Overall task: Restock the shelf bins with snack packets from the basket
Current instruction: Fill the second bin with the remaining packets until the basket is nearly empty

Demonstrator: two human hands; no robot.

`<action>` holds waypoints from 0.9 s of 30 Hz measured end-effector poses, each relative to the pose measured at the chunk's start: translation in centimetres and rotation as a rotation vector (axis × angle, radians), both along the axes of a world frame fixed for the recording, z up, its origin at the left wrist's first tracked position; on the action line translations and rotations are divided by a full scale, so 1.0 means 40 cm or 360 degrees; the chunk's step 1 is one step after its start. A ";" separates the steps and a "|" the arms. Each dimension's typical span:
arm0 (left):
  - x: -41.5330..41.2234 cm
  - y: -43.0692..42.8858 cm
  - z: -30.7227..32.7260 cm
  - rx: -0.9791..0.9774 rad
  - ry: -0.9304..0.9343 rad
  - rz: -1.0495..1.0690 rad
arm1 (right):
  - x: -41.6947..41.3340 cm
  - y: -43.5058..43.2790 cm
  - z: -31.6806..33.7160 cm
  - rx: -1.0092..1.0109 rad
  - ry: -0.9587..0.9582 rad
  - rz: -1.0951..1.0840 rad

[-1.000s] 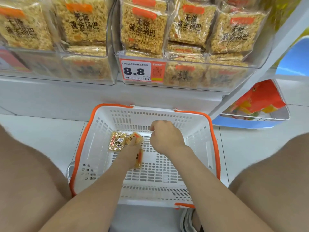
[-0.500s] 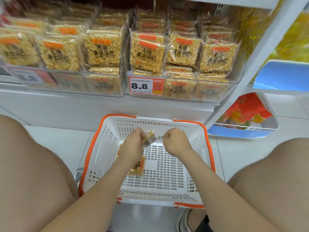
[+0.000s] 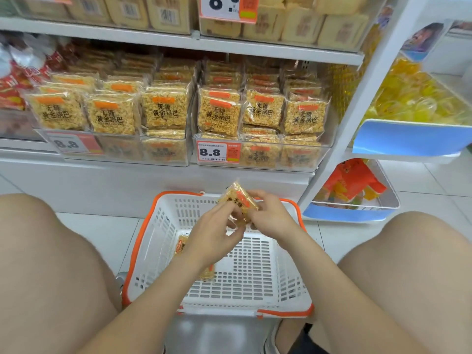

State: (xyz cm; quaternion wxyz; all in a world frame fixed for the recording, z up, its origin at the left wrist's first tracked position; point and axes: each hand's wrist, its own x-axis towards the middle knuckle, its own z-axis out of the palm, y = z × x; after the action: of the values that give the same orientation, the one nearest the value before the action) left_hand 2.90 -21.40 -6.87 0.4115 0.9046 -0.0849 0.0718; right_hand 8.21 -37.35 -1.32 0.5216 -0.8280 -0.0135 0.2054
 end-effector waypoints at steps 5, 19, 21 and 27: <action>0.005 0.027 0.053 0.0200 -0.0132 0.0199 | -0.003 -0.023 0.064 -0.0325 -0.0254 0.0293; 0.058 0.066 0.192 0.0441 -0.0560 0.0031 | 0.022 -0.060 0.184 -0.0438 -0.0774 0.0284; 0.086 0.067 0.234 0.0523 -0.0637 0.0023 | 0.048 -0.059 0.213 -0.0523 -0.0951 0.0239; 0.183 0.103 0.330 0.0842 -0.0564 0.0045 | 0.165 -0.060 0.281 -0.0628 -0.1373 -0.0159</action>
State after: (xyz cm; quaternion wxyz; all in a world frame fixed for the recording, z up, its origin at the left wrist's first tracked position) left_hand 10.24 -17.27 6.35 0.1397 0.9548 -0.1584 0.2094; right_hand 14.80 -39.75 9.92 0.3105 -0.9205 -0.1497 -0.1839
